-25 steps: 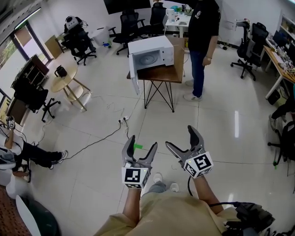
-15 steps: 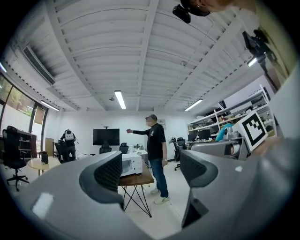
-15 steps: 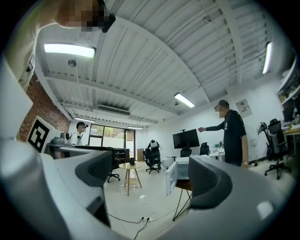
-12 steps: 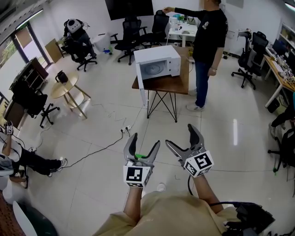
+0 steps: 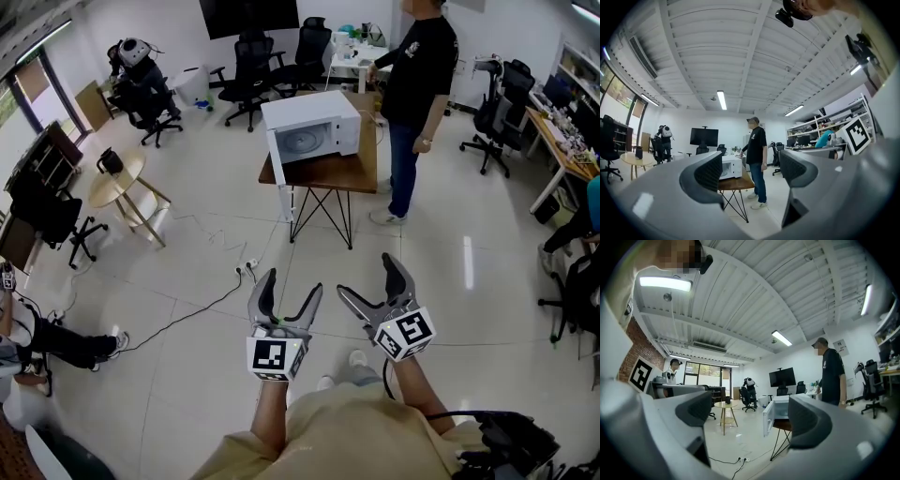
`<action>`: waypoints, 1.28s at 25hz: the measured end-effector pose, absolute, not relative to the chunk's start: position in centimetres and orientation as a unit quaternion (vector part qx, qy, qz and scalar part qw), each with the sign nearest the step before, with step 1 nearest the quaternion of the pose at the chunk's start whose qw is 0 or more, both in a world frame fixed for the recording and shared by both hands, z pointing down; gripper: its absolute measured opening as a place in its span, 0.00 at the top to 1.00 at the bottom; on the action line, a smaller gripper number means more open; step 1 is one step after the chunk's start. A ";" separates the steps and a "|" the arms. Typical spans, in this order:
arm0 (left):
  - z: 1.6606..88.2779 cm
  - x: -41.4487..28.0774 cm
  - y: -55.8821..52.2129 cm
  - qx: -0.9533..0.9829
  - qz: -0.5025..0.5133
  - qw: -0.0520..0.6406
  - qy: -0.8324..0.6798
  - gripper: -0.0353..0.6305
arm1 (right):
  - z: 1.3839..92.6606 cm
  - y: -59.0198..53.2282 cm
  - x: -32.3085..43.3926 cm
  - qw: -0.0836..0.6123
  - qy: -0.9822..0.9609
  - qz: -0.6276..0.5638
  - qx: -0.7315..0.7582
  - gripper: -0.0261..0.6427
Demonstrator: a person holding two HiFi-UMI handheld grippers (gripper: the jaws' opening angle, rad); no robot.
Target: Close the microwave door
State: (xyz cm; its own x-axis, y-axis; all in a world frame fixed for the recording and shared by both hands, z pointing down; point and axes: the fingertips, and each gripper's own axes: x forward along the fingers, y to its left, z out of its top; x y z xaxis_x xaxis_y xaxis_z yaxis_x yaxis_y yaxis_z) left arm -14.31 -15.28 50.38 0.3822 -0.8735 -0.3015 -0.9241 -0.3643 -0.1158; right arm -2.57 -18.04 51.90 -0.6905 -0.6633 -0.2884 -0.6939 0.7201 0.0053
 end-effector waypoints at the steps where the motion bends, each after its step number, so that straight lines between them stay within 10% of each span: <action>1: 50.7 -14.4 -15.9 -0.821 0.094 0.129 0.548 0.36 | 51.8 -18.5 -2.7 0.135 0.918 0.058 -0.369 0.22; 32: 51.9 -7.3 -46.2 -0.765 0.040 0.119 0.632 0.36 | 52.7 -49.9 7.1 0.147 0.943 0.019 -0.297 0.22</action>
State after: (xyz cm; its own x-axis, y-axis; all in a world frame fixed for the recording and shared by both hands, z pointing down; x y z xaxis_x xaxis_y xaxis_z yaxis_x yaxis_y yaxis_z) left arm -7.29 -46.16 51.88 0.1991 -0.9570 -0.2109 -0.9759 -0.1742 -0.1312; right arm 7.12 -49.94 52.69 -0.7804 -0.5550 -0.2881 -0.5660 0.8228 -0.0520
